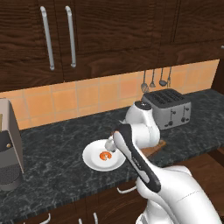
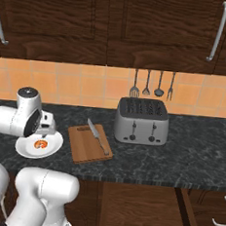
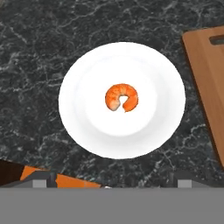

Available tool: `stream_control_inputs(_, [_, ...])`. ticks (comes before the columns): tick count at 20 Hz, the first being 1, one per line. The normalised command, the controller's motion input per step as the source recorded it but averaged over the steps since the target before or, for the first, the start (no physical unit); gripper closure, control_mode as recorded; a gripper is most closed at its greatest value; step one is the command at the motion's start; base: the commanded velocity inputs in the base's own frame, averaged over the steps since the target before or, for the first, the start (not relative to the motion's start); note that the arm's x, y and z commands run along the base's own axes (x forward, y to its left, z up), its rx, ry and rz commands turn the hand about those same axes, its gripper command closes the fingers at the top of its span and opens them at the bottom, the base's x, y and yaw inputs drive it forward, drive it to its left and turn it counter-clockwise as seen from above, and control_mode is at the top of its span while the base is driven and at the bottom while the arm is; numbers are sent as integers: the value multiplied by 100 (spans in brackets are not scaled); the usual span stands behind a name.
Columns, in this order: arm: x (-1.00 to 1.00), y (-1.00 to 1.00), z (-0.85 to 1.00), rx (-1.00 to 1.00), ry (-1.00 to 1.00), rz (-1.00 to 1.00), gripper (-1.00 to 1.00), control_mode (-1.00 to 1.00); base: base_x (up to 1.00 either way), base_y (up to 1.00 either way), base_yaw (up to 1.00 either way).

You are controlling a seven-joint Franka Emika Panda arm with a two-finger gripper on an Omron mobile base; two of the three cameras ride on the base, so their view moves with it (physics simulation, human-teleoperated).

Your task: Pick up the knife from the drawer and place it on the cutting board. Then place the meat from the plate to the cutting board.

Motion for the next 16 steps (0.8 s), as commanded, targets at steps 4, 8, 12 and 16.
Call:
stream_control_inputs(4, [19, 19, -28, -8, 0, -3, -100, -100, 0, 0, 0])
stream_control_inputs(8, [37, 2, -31, -9, 10, -6, -100, -100, 0, 0, 0])
stream_control_inputs(12, [25, 21, -24, -7, 10, -6, -100, -100, 0, 0, 0])
stream_control_inputs(16, [20, 28, -16, -1, 6, 0, -100, -100, 0, 0, 0])
